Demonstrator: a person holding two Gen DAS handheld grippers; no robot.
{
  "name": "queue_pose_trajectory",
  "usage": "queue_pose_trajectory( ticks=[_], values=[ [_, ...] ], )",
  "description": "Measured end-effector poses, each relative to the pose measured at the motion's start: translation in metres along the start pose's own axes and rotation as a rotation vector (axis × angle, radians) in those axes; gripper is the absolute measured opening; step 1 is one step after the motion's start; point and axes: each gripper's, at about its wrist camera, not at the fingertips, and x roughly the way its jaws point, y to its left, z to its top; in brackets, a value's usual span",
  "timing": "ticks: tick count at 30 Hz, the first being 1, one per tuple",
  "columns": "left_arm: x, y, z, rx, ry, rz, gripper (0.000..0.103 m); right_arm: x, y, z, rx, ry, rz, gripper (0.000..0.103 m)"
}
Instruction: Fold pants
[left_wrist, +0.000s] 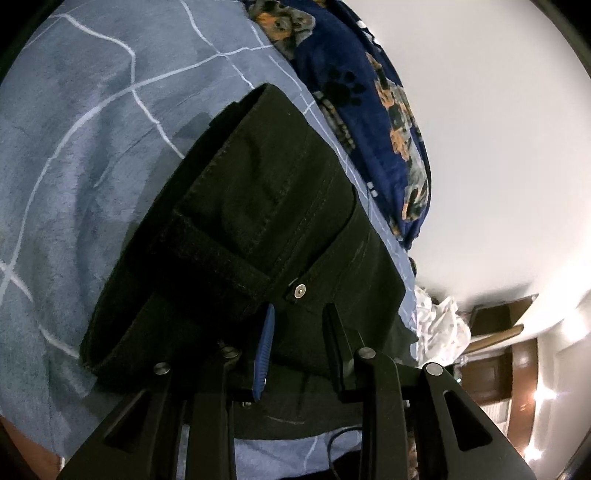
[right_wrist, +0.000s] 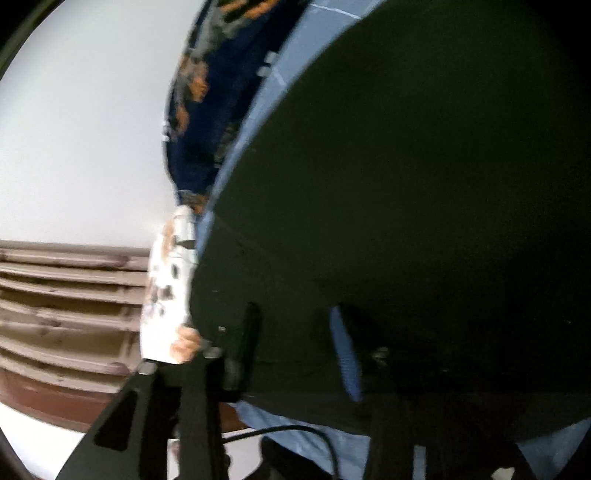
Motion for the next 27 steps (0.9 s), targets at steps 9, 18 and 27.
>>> queue_pose_trajectory(
  ticks=[9,18,27],
  values=[
    [-0.031,0.004,-0.006,-0.059,-0.057,0.036,0.028,-0.021,-0.016,-0.014,0.058,0.022,-0.008,0.048],
    [-0.046,0.027,0.01,-0.154,-0.042,0.094,0.054,-0.024,-0.021,-0.01,0.07,0.004,-0.019,0.052],
    [-0.019,0.014,0.025,-0.122,0.017,0.077,0.07,-0.027,-0.023,-0.01,0.088,-0.008,-0.003,0.059]
  ],
)
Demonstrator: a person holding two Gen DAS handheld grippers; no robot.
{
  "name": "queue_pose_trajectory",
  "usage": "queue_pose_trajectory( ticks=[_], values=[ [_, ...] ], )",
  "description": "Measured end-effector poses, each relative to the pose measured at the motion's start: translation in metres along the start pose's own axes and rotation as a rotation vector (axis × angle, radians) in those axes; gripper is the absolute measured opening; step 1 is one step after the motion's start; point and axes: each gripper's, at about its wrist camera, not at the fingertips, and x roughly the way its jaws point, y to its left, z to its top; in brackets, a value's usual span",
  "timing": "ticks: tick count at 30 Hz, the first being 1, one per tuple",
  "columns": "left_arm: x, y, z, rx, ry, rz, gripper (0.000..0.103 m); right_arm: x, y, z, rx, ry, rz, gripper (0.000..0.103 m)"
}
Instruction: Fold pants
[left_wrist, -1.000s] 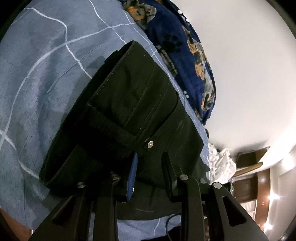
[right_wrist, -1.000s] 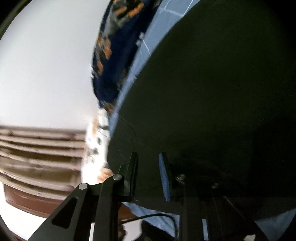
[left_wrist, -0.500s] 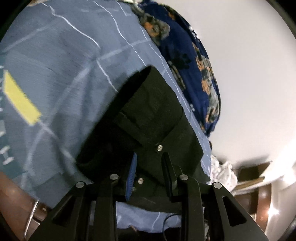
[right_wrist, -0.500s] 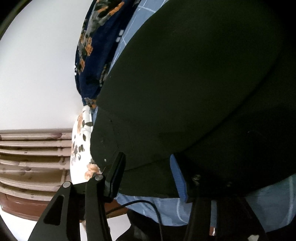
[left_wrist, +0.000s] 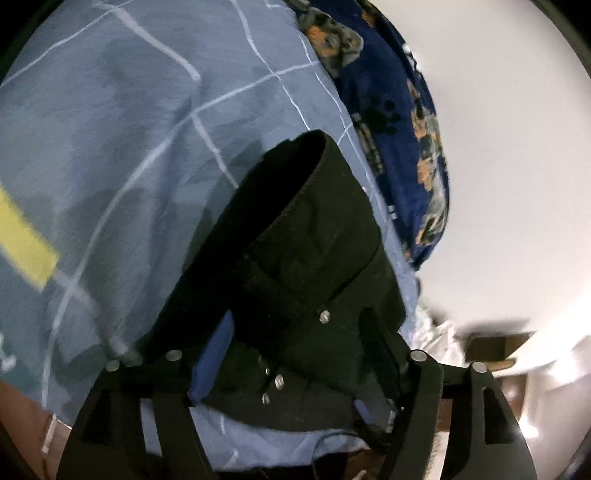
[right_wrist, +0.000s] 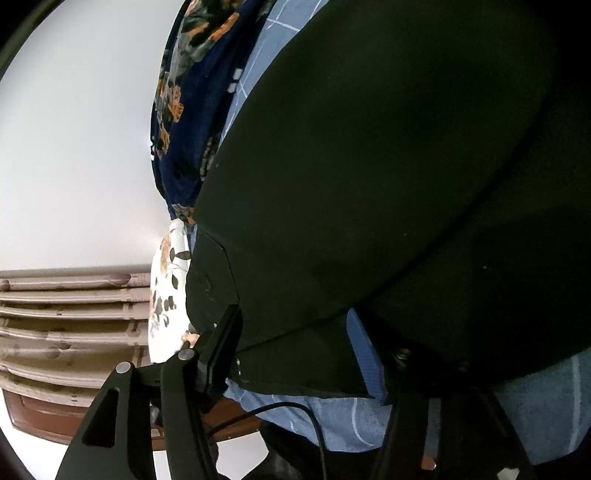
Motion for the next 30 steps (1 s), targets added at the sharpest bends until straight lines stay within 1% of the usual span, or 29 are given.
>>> queue_pose_trajectory(
  ticks=[1,4,7,8,9,11,14,15,17,20,22,24,26,27,29,30],
  values=[
    [0.003,-0.001,0.002,0.002,-0.003,0.004,0.07,0.001,0.002,-0.001,-0.008,0.002,0.0,0.061],
    [0.005,-0.002,0.004,-0.021,-0.04,-0.038,0.072,-0.001,0.003,-0.002,-0.021,0.009,0.004,0.063],
    [-0.002,-0.009,-0.001,0.035,-0.076,-0.073,0.071,-0.003,-0.002,0.0,0.004,0.0,0.031,0.063],
    [-0.004,-0.01,-0.003,0.046,-0.087,-0.081,0.066,-0.004,-0.003,0.001,0.009,-0.005,0.035,0.063],
    [-0.007,-0.012,-0.004,0.062,-0.1,-0.08,0.053,-0.005,-0.004,0.002,0.013,-0.012,0.041,0.063],
    [-0.013,-0.016,-0.006,0.097,-0.127,-0.065,0.037,-0.006,-0.005,0.002,0.017,-0.021,0.054,0.063],
    [-0.018,-0.017,-0.006,0.081,-0.138,-0.086,0.037,-0.008,-0.008,0.002,0.021,-0.03,0.082,0.064],
    [-0.019,-0.018,-0.006,0.077,-0.142,-0.095,0.033,-0.009,-0.009,0.002,0.027,-0.031,0.092,0.064],
    [-0.021,-0.023,-0.006,0.087,-0.149,-0.108,0.031,-0.008,-0.009,0.003,0.037,-0.027,0.116,0.066],
    [-0.023,-0.031,-0.004,0.106,-0.151,-0.128,0.029,-0.004,-0.004,0.004,0.02,-0.023,0.098,0.066],
    [-0.022,-0.034,-0.002,0.12,-0.151,-0.121,0.028,0.002,0.0,0.007,0.012,-0.01,0.082,0.066],
    [-0.021,-0.031,0.0,0.104,-0.146,-0.127,0.028,0.006,0.004,0.011,-0.001,-0.018,0.072,0.066],
    [-0.021,-0.027,0.001,0.086,-0.148,-0.125,0.028,0.009,0.009,0.015,-0.019,-0.039,0.074,0.068],
    [-0.021,-0.026,0.001,0.079,-0.148,-0.127,0.028,0.01,0.013,0.016,-0.038,-0.044,0.075,0.067],
    [-0.021,-0.022,0.0,0.072,-0.147,-0.127,0.028,0.013,0.013,0.017,-0.051,-0.044,0.047,0.061],
    [-0.021,-0.021,-0.001,0.069,-0.147,-0.122,0.028,0.015,0.011,0.018,-0.041,-0.043,0.049,0.053]
  ],
)
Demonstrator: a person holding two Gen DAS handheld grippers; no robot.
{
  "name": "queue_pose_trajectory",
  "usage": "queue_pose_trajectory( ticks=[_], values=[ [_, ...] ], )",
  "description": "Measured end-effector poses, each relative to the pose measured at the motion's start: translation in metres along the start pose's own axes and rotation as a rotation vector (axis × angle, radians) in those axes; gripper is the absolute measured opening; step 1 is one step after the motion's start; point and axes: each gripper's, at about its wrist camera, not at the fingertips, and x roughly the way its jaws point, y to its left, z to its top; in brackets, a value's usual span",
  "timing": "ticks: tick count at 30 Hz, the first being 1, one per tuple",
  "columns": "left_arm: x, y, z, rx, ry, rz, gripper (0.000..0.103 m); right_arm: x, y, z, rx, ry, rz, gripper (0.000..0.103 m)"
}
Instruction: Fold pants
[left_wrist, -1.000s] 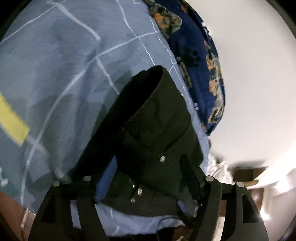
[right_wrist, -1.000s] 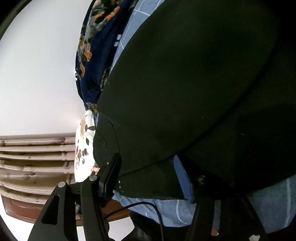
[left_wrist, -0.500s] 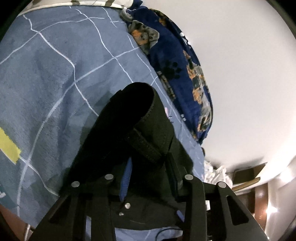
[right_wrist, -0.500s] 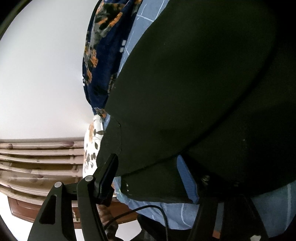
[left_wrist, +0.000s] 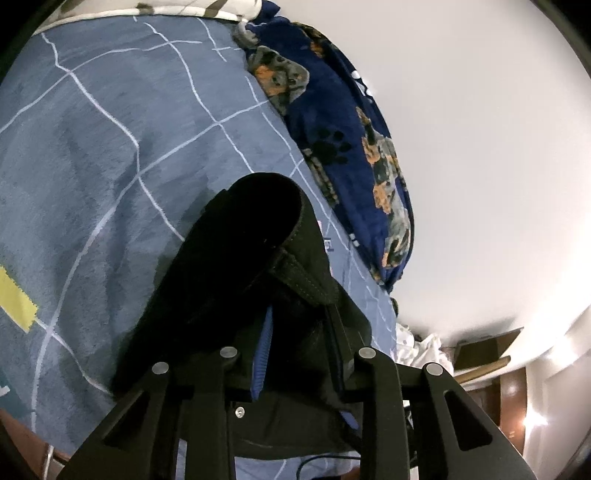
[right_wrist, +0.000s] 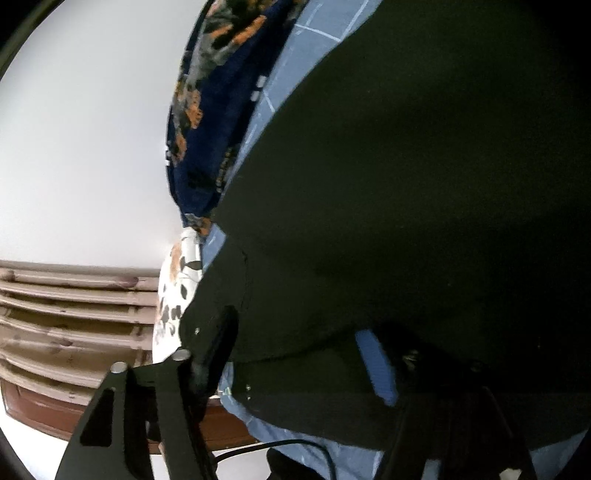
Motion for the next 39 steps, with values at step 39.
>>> queue_pose_trajectory(
  ticks=[39],
  values=[
    [0.042,-0.07,-0.071,0.484,0.154,0.279,0.017,-0.016,-0.02,-0.046,-0.082,0.12,-0.046,0.009]
  ],
)
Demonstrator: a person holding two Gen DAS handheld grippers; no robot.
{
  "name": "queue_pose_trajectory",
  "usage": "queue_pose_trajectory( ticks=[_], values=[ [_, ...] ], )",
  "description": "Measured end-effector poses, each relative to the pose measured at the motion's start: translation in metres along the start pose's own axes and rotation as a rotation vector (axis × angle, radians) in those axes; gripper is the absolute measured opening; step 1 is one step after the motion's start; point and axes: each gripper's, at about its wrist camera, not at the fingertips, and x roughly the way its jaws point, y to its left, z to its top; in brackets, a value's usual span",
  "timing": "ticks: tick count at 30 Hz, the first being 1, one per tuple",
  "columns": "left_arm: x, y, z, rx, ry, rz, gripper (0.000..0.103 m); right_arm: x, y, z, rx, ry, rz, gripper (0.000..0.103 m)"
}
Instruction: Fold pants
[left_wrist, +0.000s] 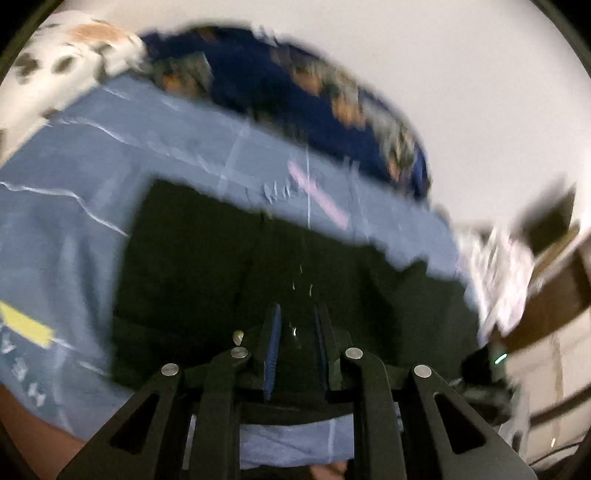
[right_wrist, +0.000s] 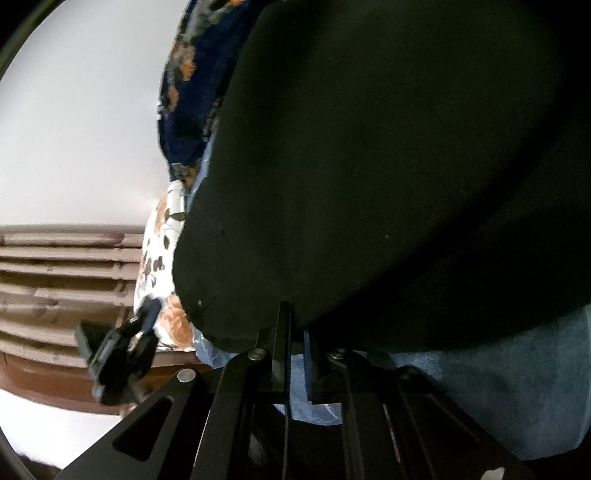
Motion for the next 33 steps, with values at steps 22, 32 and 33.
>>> queue_pose_trajectory(
  ticks=[22,32,33],
  values=[
    [0.031,0.043,-0.014,-0.172,0.108,0.054,0.005,-0.248,-0.146,0.167,0.237,-0.71,0.12,0.006],
    [0.034,0.039,-0.011,-0.177,0.118,0.071,0.005,-0.272,-0.148,0.142,0.249,-0.7,0.023,0.005],
    [0.034,0.04,-0.01,-0.182,0.122,0.069,0.005,-0.277,-0.146,0.136,0.249,-0.713,0.032,0.005]
  ],
)
